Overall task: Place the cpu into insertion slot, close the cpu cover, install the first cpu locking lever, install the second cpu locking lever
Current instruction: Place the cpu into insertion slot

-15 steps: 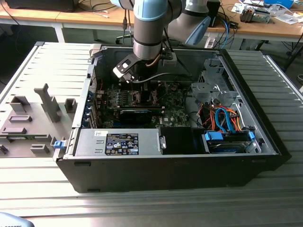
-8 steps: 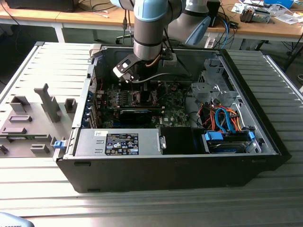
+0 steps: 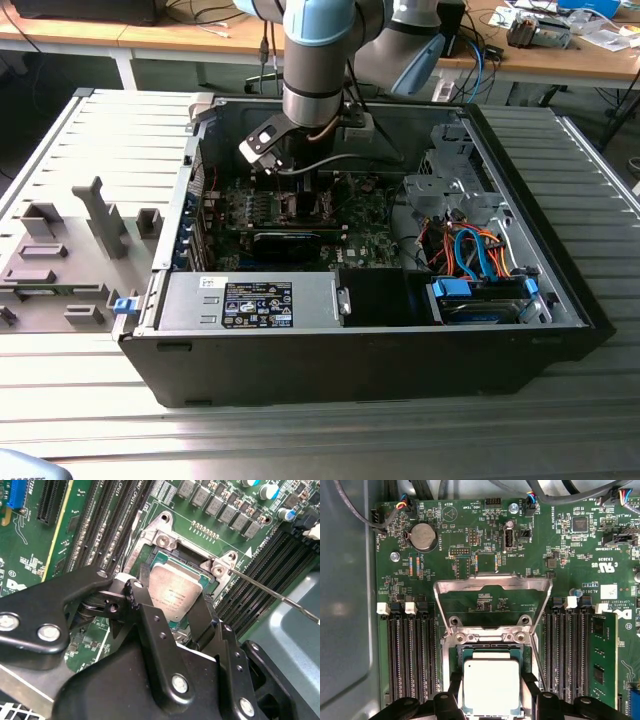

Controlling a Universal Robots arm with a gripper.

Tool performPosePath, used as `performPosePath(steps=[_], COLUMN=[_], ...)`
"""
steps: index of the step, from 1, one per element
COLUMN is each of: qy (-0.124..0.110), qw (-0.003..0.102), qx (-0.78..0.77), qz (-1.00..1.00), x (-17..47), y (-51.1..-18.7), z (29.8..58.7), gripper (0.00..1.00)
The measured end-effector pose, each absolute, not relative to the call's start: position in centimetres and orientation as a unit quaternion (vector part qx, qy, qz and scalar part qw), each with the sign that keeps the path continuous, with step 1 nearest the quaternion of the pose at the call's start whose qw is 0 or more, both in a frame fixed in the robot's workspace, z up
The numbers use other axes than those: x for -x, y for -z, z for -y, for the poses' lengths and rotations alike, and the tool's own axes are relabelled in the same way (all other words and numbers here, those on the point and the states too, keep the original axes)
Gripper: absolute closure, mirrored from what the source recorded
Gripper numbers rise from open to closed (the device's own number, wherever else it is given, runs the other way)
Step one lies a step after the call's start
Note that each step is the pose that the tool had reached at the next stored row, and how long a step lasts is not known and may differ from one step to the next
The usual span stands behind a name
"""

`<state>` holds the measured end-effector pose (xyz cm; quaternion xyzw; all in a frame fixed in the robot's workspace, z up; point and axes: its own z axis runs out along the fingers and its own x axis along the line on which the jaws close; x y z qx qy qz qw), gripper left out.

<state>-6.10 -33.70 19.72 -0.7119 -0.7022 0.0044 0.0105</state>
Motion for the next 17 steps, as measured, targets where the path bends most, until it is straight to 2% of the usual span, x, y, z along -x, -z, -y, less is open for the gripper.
performPosePath(steps=[7, 8, 9, 17], qy=[-0.003, -0.004, -0.004, -0.004], qw=[0.011, 0.011, 0.011, 0.011], qx=[0.712, 0.712, 0.712, 0.712], qz=[0.702, 0.702, 0.702, 0.702], x=[6.09, 6.09, 6.1, 6.1], y=[-19.66, -19.66, -19.69, -20.42], z=[33.67, 33.68, 33.69, 33.7], gripper=[0.45, 0.45, 0.38, 0.38])
